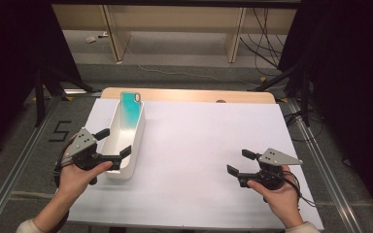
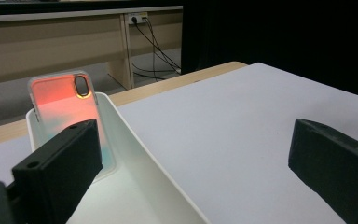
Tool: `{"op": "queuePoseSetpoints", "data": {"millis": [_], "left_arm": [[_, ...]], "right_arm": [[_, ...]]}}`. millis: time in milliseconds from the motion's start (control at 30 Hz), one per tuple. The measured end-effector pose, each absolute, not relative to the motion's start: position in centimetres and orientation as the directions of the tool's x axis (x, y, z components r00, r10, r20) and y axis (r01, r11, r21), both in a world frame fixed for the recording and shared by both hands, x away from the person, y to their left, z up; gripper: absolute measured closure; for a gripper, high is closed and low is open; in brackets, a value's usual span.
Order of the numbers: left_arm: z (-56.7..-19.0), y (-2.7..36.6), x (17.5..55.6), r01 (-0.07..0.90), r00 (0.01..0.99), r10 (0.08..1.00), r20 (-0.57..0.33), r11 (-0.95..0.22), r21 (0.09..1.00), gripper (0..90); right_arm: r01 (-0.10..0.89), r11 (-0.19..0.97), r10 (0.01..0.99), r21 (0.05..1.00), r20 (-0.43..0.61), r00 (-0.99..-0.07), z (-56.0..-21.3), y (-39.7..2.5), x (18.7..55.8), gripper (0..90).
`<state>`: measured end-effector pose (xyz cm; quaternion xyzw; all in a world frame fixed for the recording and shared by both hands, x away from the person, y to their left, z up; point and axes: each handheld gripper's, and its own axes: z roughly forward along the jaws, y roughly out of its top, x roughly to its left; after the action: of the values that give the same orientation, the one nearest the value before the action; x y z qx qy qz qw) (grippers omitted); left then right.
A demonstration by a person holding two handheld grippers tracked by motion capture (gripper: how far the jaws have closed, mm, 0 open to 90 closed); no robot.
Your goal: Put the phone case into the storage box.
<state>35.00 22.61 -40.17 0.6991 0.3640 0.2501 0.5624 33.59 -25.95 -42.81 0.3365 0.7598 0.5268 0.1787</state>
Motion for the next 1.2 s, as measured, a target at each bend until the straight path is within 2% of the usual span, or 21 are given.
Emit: {"op": "queuePoseSetpoints", "data": {"millis": [333,400,500,533,633,667,733,767,1200], "left_arm": [[-41.8,22.2,33.6,0.226,0.647,0.760,-0.062,-0.113,0.967,2.0],[-42.1,22.1,33.4,0.223,0.654,0.754,-0.058,-0.118,0.968,2.0],[-42.6,22.1,33.1,0.224,0.659,0.750,-0.059,-0.121,0.967,2.0],[-42.7,22.1,33.0,0.226,0.660,0.750,-0.053,-0.131,0.965,2.0],[-43.1,22.0,32.9,0.225,0.660,0.748,-0.064,-0.117,0.967,2.0],[-43.1,22.0,32.8,0.226,0.654,0.754,-0.060,-0.119,0.967,2.1],[-43.2,21.9,32.7,0.223,0.657,0.752,-0.057,-0.122,0.967,2.1],[-43.3,21.9,32.7,0.223,0.659,0.750,-0.053,-0.127,0.967,2.1],[-43.8,21.9,32.6,0.228,0.650,0.757,-0.057,-0.124,0.966,2.1]], "right_arm": [[0.325,0.216,0.697,0.921,0.087,-0.712,-42.9,-25.9,33.6,19.6],[0.296,0.209,0.695,0.932,0.072,-0.716,-43.0,-25.8,33.7,19.7],[0.316,0.203,0.689,0.927,0.094,-0.719,-43.0,-25.6,33.6,19.6],[0.292,0.213,0.693,0.932,0.067,-0.717,-43.0,-25.7,33.7,19.6],[0.293,0.209,0.692,0.933,0.071,-0.718,-43.0,-25.7,33.7,19.6],[0.334,0.237,0.697,0.912,0.080,-0.713,-42.8,-25.9,33.4,19.6],[0.335,0.238,0.697,0.912,0.080,-0.713,-42.8,-25.9,33.4,19.6],[0.328,0.206,0.687,0.922,0.103,-0.719,-43.0,-25.6,33.5,19.6],[0.307,0.212,0.690,0.928,0.080,-0.719,-43.1,-25.6,33.6,19.6]]}}
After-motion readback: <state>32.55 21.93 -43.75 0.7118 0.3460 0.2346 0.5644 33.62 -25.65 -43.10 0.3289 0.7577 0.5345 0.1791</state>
